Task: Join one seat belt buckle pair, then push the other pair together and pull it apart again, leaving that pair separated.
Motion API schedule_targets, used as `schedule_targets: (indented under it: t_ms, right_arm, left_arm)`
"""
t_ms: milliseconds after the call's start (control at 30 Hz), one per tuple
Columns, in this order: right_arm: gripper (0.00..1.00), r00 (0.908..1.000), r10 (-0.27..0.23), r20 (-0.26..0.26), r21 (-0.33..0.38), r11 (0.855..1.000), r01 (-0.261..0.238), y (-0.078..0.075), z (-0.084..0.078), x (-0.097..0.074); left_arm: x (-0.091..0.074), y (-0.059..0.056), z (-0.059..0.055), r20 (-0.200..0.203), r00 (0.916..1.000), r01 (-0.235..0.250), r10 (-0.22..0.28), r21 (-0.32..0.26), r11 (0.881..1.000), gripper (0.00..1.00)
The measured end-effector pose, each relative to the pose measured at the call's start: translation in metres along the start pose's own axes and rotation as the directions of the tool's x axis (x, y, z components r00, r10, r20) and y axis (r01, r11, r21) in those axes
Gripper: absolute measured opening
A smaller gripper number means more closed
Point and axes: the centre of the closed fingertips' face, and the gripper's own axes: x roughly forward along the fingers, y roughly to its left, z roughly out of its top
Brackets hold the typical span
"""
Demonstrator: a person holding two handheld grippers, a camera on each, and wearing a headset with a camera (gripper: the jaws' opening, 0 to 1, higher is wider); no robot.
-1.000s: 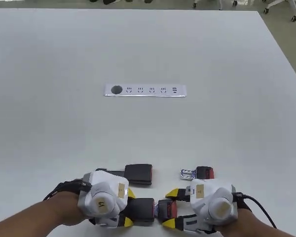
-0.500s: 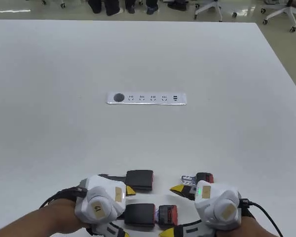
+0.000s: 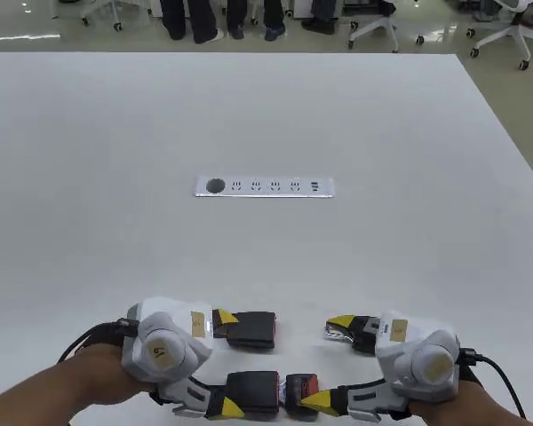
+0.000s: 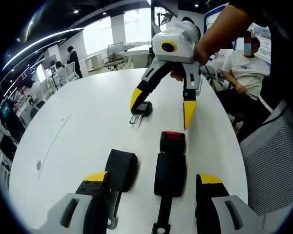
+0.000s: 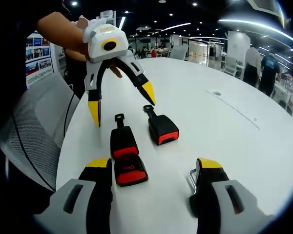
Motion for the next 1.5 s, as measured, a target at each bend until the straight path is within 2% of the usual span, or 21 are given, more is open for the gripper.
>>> schedule_targets:
  t_ms: [167, 300, 400, 700, 867, 1033, 1233, 1500]
  right_arm:
    - [0.70, 0.9992, -0.040, 0.006, 0.013, 0.999, 0.040, -0.020, 0.001, -0.011]
    - [0.70, 0.9982, -0.060, 0.001, 0.018, 0.998, 0.060, -0.038, -0.005, -0.020]
    - [0.71, 0.9974, -0.071, -0.009, 0.020, 0.997, 0.072, -0.046, -0.009, -0.023]
    - [0.72, 0.9966, -0.069, -0.046, 0.017, 0.997, 0.070, -0.063, -0.023, -0.029]
    - [0.72, 0.9962, -0.060, -0.064, 0.031, 0.998, 0.062, -0.074, -0.033, -0.028]
    - [0.72, 0.9946, -0.048, -0.092, 0.049, 0.997, 0.053, -0.079, -0.046, -0.028]
    - [0.70, 0.9926, -0.027, -0.118, 0.057, 0.998, 0.034, -0.080, -0.057, -0.027]
    - [0.66, 0.9903, 0.008, -0.139, 0.058, 0.998, 0.000, -0.080, -0.065, -0.018]
  left_arm:
    - [-0.002, 0.013, 0.003, -0.003, 0.9999, -0.011, 0.011, 0.011, 1.000, 0.73]
    - [-0.003, 0.025, 0.004, -0.004, 0.9998, -0.021, 0.021, 0.019, 1.000, 0.73]
    - [-0.002, 0.032, 0.005, -0.003, 0.9996, -0.027, 0.027, 0.021, 0.999, 0.73]
    - [0.002, 0.051, -0.001, -0.019, 0.9992, -0.034, 0.035, 0.036, 0.999, 0.72]
    - [0.010, 0.061, -0.007, -0.031, 0.9991, -0.028, 0.029, 0.032, 0.999, 0.72]
    - [0.021, 0.067, -0.016, -0.044, 0.9990, -0.006, 0.007, 0.011, 1.000, 0.70]
    - [0.034, 0.066, -0.027, -0.056, 0.9980, 0.030, -0.029, 0.014, 0.999, 0.68]
    - [0.045, 0.064, -0.032, -0.060, 0.9963, 0.063, -0.062, 0.017, 0.998, 0.65]
